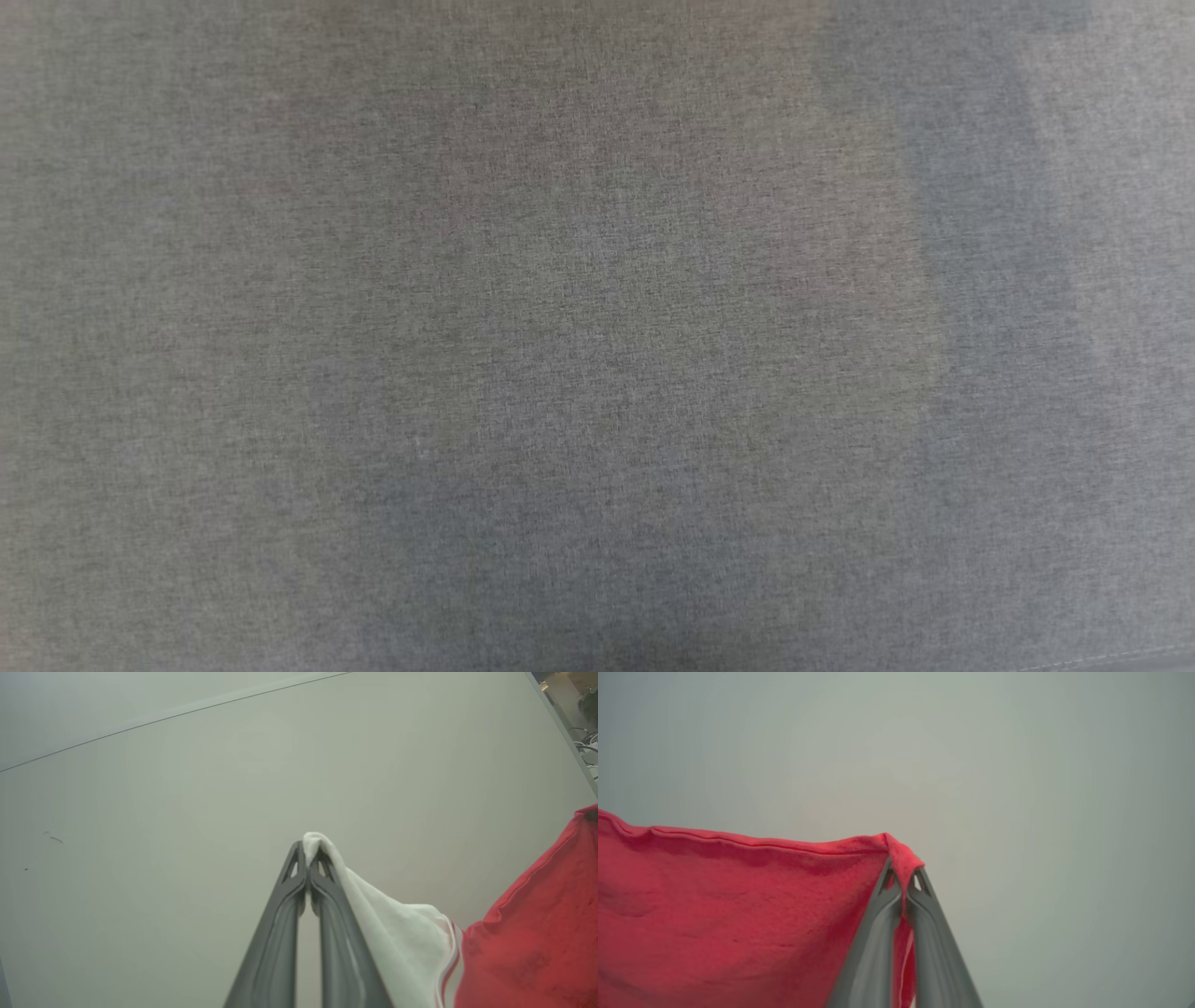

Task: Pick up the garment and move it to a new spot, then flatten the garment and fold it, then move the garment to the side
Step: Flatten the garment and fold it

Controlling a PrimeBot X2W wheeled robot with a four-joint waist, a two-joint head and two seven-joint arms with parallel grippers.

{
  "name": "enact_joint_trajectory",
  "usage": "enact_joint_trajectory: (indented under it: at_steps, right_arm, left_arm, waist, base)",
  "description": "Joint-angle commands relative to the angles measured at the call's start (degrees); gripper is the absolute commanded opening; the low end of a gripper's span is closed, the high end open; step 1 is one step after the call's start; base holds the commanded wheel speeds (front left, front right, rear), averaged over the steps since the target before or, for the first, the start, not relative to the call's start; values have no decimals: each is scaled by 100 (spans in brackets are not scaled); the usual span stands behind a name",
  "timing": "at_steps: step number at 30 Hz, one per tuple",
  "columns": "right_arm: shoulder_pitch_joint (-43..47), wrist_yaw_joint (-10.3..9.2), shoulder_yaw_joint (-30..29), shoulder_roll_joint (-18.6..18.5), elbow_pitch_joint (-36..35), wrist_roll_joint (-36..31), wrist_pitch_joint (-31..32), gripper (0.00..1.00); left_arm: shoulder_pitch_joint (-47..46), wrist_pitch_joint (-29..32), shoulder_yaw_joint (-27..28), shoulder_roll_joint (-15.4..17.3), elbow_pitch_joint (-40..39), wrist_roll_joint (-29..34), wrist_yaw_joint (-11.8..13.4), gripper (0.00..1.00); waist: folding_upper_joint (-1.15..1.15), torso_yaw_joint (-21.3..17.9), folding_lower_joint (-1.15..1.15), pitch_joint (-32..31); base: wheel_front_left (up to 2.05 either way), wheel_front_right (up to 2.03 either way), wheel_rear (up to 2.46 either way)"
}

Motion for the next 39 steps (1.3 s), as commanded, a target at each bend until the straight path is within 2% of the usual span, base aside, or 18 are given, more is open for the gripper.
enact_joint_trajectory:
  at_steps: [1, 6, 12, 14, 20, 25, 28, 37, 38, 39]
  right_arm:
    - [-146, -4, 22, 40, 121, -53, -87, 0]
    - [-417, -4, 161, 165, 591, -61, -254, 0]
    - [-244, -4, 530, 226, 933, 77, -452, 0]
    - [68, -4, 817, 271, 1047, 262, -624, 0]
    - [724, -4, 1441, 259, 1018, 561, -834, 0]
    - [1454, -4, 1911, 106, 795, 981, -1015, 0]
    - [1847, -4, 2101, -1, 687, 1216, -1076, 0]
    - [3288, -4, 2789, -572, -120, 2034, -1117, 0]
    - [3813, -4, 2966, -746, -349, 2221, -1139, 0]
    - [4018, -4, 3030, -804, -415, 2277, -1144, 0]
  left_arm:
    - [-179, -24, 3, -19, 109, 3, -15, 0]
    - [-501, -273, -239, 22, 659, -129, -15, 0]
    - [-429, -565, -623, 86, 1196, -392, -15, 0]
    - [-166, -822, -784, 185, 1430, -577, -15, 0]
    - [489, -1037, -1084, 422, 1472, -1046, -15, 0]
    - [1451, -1245, -1148, 736, 1264, -1432, -15, 0]
    - [2105, -1312, -1019, 805, 1080, -1629, 19, 0]
    - [4552, -1351, -381, 820, -49, -1882, 422, 0]
    - [5377, -1352, -209, 790, -296, -1858, 528, 0]
    - [5695, -1352, -151, 753, -384, -1845, 561, 0]
  waist:
    - [0, -16, -1, 100]
    - [0, -6, -1, 249]
    - [0, 63, -1, 364]
    - [0, 101, -1, 336]
    - [0, 171, -1, 184]
    - [0, 210, -1, -22]
    - [0, 236, -1, -173]
    - [0, 393, -1, -823]
    - [0, 414, -1, -1062]
    - [0, 427, -1, -1169]
  base:
    - [0, 0, 0]
    - [0, 0, 0]
    - [0, 0, 0]
    - [0, 0, 0]
    - [0, 0, 0]
    - [0, 0, 0]
    - [0, 0, 0]
    - [0, 0, 0]
    - [0, 0, 0]
    - [0, 0, 0]
